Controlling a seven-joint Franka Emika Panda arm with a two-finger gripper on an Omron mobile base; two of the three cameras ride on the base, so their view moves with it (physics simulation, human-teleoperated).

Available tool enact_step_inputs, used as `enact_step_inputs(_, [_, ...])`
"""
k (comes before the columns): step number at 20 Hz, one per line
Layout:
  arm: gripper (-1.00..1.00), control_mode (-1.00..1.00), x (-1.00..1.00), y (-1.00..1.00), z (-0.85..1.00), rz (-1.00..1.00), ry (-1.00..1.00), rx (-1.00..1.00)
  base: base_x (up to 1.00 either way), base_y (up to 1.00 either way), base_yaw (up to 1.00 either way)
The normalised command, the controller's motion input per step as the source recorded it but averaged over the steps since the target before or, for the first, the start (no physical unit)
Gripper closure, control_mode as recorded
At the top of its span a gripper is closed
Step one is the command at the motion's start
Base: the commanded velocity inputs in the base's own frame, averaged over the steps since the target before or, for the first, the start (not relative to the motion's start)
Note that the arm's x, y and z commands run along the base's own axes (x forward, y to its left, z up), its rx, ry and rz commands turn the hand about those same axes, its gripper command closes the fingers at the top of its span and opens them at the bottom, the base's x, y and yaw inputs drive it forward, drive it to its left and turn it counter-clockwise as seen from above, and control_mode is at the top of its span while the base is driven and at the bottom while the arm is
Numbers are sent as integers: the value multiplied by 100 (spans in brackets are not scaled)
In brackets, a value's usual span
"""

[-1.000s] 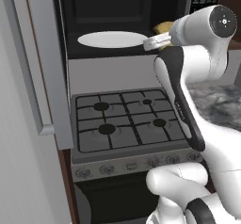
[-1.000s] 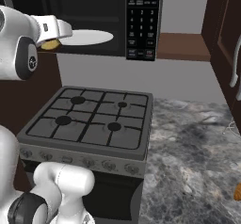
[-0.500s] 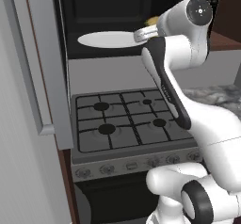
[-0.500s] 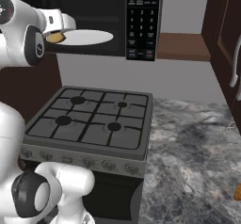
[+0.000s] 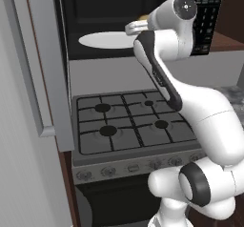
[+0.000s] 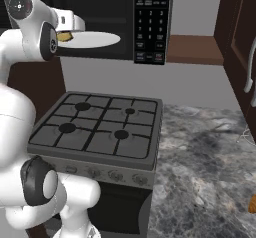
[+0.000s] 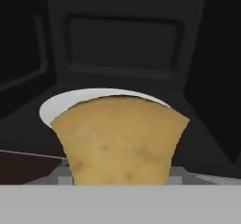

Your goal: Place the sponge inside the microwave to prepare for sanitizing.

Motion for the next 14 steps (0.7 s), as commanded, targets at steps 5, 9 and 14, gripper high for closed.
enact_step_inputs(5, [100,-100,37,29,-27,0,0,0,0,0,0])
enact_step_inputs(9, [100,-100,39,4,-34,0,2,0,0,0,0])
enact_step_inputs(14, [100,-100,32,-2,0,0,6,0,0,0,0])
